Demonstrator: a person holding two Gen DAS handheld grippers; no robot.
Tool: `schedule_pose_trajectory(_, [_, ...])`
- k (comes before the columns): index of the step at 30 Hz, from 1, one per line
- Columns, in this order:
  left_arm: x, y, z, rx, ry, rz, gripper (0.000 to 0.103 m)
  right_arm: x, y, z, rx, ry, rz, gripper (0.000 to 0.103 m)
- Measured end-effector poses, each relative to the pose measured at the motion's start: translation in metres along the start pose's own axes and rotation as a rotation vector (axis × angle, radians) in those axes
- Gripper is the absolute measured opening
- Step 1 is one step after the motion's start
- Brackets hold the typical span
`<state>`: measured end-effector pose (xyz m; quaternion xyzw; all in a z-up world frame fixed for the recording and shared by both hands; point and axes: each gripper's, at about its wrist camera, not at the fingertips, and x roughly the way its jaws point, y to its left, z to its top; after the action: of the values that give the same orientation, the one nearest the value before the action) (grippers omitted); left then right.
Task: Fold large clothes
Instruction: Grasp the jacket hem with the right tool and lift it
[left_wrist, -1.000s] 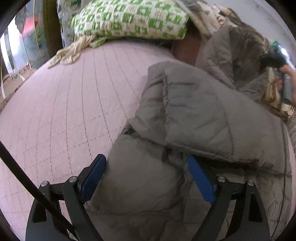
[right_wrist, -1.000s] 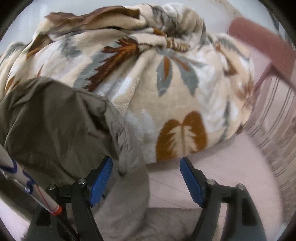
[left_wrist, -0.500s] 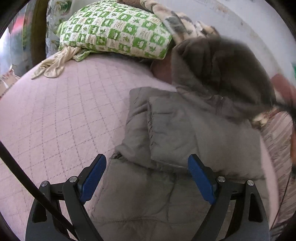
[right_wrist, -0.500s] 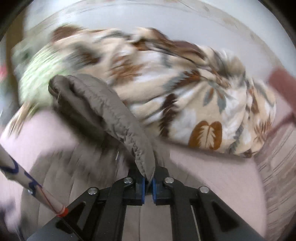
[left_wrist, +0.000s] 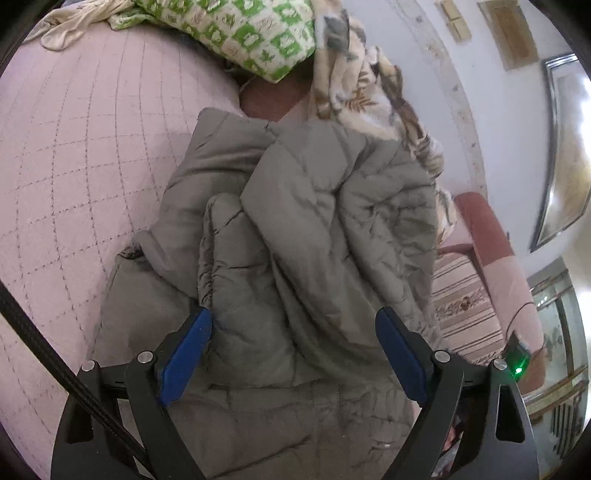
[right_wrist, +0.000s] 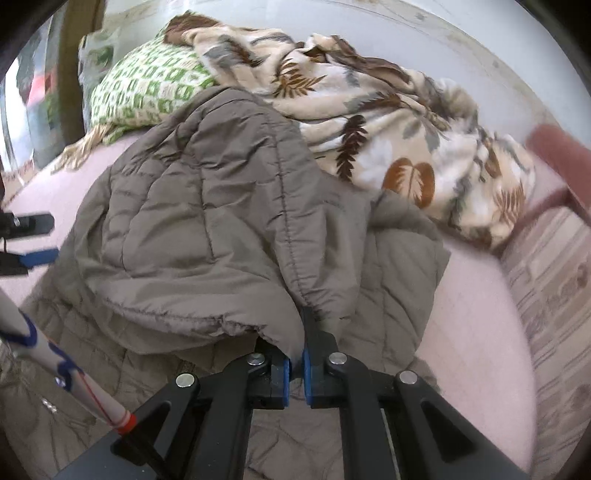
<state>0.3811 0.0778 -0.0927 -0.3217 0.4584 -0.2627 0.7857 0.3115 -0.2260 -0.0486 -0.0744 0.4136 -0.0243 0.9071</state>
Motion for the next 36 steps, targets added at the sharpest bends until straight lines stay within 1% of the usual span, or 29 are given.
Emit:
schedule_pose_trajectory(2, [-0.011, -0.011, 0.001, 0.023, -0.045, 0.029, 0.089, -0.003, -0.007, -0.003, 0.043, -0.014, 0.02, 0.005])
schedule_pose_trajectory(4, [-0.014, -0.017, 0.009, 0.038, -0.066, 0.07, 0.089, -0.003, -0.016, -0.008, 0.101, -0.027, 0.05, 0.005])
schedule_pose_trajectory(6, [-0.004, -0.018, 0.021, 0.032, -0.046, 0.125, 0.089, 0.002, -0.026, -0.015, 0.165, -0.039, 0.086, 0.005])
schedule_pose_trajectory(9, [0.025, -0.017, 0.046, 0.026, 0.016, 0.186, 0.089, 0.018, -0.038, -0.029, 0.273, -0.035, 0.145, 0.005])
schedule_pose_trajectory(12, [0.049, -0.017, 0.063, 0.031, 0.054, 0.226, 0.089, 0.033, -0.051, -0.04, 0.374, -0.033, 0.212, 0.006])
schedule_pose_trajectory(15, [0.068, -0.031, 0.077, 0.068, 0.067, 0.274, 0.089, 0.046, -0.057, -0.047, 0.418, -0.028, 0.262, 0.006])
schedule_pose_trajectory(19, [0.07, -0.059, 0.088, 0.126, 0.044, 0.262, 0.089, 0.052, -0.062, -0.039, 0.413, -0.032, 0.278, 0.006])
schedule_pose_trajectory(21, [0.071, -0.067, 0.091, 0.137, 0.051, 0.26, 0.089, 0.055, -0.066, -0.037, 0.426, -0.032, 0.291, 0.006])
schedule_pose_trajectory(26, [0.084, -0.092, 0.108, 0.173, 0.1, 0.29, 0.089, 0.056, -0.073, -0.039, 0.446, -0.027, 0.307, 0.006])
schedule_pose_trajectory(28, [0.082, -0.106, 0.116, 0.195, 0.081, 0.303, 0.089, 0.055, -0.073, -0.039, 0.447, -0.031, 0.309, 0.006])
schedule_pose_trajectory(30, [0.084, -0.122, 0.122, 0.235, 0.088, 0.293, 0.089, 0.055, -0.074, -0.039, 0.452, -0.032, 0.313, 0.006])
schedule_pose_trajectory(34, [0.097, -0.148, 0.118, 0.349, 0.162, 0.294, 0.089, 0.057, -0.074, -0.04, 0.458, -0.028, 0.318, 0.006])
schedule_pose_trajectory(36, [0.099, -0.149, 0.112, 0.37, 0.15, 0.319, 0.089, 0.058, -0.075, -0.041, 0.46, -0.025, 0.323, 0.006])
